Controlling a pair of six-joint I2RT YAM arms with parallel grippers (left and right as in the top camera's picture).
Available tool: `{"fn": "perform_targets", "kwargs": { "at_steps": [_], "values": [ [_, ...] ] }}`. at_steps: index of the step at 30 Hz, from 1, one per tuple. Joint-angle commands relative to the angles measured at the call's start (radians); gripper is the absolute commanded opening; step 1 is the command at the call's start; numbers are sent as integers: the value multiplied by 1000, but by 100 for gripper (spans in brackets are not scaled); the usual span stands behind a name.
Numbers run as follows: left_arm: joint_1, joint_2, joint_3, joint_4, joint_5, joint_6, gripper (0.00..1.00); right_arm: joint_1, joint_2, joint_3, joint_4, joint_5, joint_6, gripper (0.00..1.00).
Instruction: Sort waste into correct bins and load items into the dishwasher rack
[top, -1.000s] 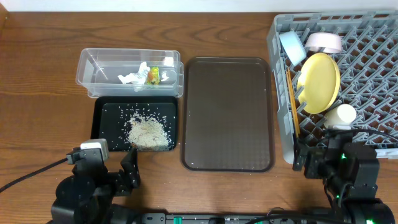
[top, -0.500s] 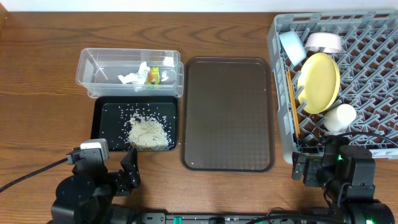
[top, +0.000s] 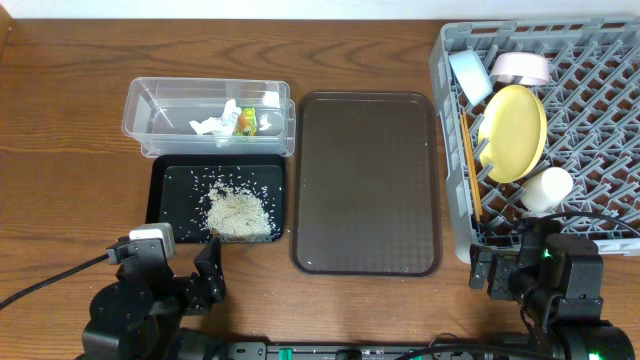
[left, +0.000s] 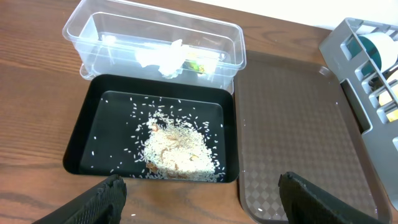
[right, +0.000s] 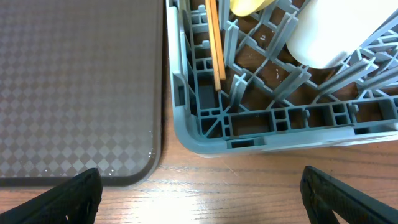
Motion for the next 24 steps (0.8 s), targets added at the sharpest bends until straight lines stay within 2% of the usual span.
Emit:
{"fn": "perform_targets", "kwargs": {
  "at_steps": [1, 5, 10, 13, 19, 24],
  "values": [
    [-3, -2, -11, 2, 2, 16, 81, -1, -37, -11, -7, 11, 5, 99],
    [-3, -2, -11, 2, 2, 16, 81, 13, -142, -53, 114, -2, -13, 99],
    [-3, -2, -11, 2, 2, 16, 81, 53, -352, -233, 463, -2, -132, 99],
    [-3, -2, -11, 2, 2, 16, 81, 56, -446, -347, 665, -2, -150, 99],
    [-3, -2, -11, 2, 2, 16, 81, 56, -492, -534, 953, 11, -185, 99],
    [-3, -2, -11, 2, 2, 16, 81, 56, -506, -660, 1092, 17, -236, 99]
  ]
}}
